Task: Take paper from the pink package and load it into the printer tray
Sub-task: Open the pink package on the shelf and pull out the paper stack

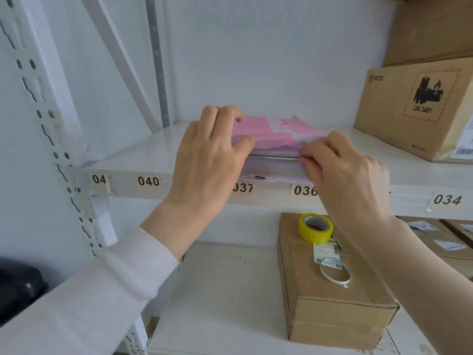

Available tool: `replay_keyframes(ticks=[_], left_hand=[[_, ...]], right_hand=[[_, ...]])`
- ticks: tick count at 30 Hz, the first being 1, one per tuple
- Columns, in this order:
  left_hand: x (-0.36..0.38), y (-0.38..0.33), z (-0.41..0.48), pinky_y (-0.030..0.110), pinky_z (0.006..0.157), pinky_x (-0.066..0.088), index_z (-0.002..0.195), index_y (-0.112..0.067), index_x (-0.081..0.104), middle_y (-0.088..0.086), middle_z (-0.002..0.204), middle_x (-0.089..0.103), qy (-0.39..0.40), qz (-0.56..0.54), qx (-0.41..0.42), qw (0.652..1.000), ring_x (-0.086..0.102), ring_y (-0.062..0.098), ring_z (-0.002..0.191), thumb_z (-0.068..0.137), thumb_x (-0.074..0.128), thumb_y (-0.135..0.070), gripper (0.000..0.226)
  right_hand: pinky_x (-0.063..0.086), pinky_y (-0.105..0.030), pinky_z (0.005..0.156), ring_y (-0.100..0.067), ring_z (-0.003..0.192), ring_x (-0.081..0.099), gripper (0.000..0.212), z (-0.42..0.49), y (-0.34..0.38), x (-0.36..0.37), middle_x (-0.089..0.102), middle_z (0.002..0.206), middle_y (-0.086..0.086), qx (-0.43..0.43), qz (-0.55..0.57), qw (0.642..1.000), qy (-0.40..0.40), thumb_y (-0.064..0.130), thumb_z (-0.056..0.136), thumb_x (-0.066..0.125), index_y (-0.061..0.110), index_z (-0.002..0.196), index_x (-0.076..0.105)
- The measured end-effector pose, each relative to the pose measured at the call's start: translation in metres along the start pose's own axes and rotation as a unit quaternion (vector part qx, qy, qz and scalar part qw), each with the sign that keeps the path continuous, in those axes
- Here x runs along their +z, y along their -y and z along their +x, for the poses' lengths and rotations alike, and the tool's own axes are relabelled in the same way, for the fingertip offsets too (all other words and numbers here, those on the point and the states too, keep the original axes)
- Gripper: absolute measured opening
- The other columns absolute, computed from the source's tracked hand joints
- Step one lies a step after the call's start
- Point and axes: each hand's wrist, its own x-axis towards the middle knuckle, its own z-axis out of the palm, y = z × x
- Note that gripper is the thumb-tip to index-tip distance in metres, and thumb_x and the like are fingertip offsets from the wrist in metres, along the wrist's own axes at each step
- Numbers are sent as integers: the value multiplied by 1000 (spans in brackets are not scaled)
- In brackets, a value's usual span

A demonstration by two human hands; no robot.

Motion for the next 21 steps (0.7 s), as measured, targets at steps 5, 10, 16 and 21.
replay_keyframes(ticks=[5,10,16,21], left_hand=[[6,1,0,34,79,33,81,-17,67,8,113,65,1,-50,34,998,46,26,102,79,67,-15,3],[8,2,4,34,80,35,77,-16,67,6,111,66,10,-77,37,996,52,25,101,81,62,-17,6],[5,6,11,32,74,34,73,-15,64,7,110,66,34,-100,50,993,59,29,96,74,65,-14,2],[6,5,10,33,75,34,76,-15,65,7,110,65,52,-122,49,990,60,29,96,77,66,-20,5]], right_hand=[[29,-18,37,-26,40,46,11,4,-3,2,60,66,-8,-5,-17,1000,7,6,75,71,12,67,65],[33,-21,36,-27,39,48,14,8,-6,2,60,68,-9,-26,2,1000,11,14,81,66,12,67,66],[27,-18,35,-24,39,49,16,13,-4,4,59,64,-4,-42,-51,998,3,10,77,67,15,62,64],[18,-17,38,-21,39,51,19,18,-2,5,58,62,-2,-69,-78,995,9,11,73,71,17,58,62]])
